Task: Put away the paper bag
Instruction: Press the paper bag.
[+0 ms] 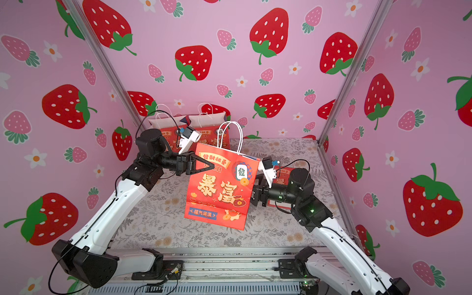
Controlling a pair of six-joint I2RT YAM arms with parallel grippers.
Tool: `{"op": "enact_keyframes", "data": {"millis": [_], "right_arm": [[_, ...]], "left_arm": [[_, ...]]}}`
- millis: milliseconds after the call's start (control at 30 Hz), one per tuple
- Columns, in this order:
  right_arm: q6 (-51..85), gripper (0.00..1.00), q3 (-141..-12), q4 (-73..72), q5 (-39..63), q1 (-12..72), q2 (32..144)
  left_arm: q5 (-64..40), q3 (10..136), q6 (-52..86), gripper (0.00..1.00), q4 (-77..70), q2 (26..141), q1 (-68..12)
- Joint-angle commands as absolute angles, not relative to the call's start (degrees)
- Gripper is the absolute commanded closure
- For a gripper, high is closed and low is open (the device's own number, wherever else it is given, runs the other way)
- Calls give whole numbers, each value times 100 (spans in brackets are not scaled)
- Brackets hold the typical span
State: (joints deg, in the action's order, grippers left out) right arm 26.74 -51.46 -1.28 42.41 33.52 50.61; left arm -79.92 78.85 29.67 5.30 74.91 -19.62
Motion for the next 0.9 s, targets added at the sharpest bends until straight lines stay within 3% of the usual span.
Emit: {"op": "enact_keyframes", "data": {"millis": [0, 233, 400, 633, 867], "right_arm": [[2667, 32, -5495, -299, 4140, 3253, 5057], [2902, 32, -5795, -232, 4350, 2916, 5036], [3181, 23, -5784, -167, 4754, 2607, 4785], [4057, 1, -5742, -819, 5865, 2197, 4718], [4933, 1, -5675, -1932, 6524, 2198, 4841]], "left_arm": [[-8167, 7797, 2645, 100, 864, 7427, -2092], [-8150, 7688, 2557, 100, 943, 7334, -2101], [-8069, 7729, 2441, 100, 1092, 7275, -2014], [-8043, 7796, 2664, 100, 805, 7277, -1986], [-8030, 7839, 2883, 100, 510, 7155, -1995]]}}
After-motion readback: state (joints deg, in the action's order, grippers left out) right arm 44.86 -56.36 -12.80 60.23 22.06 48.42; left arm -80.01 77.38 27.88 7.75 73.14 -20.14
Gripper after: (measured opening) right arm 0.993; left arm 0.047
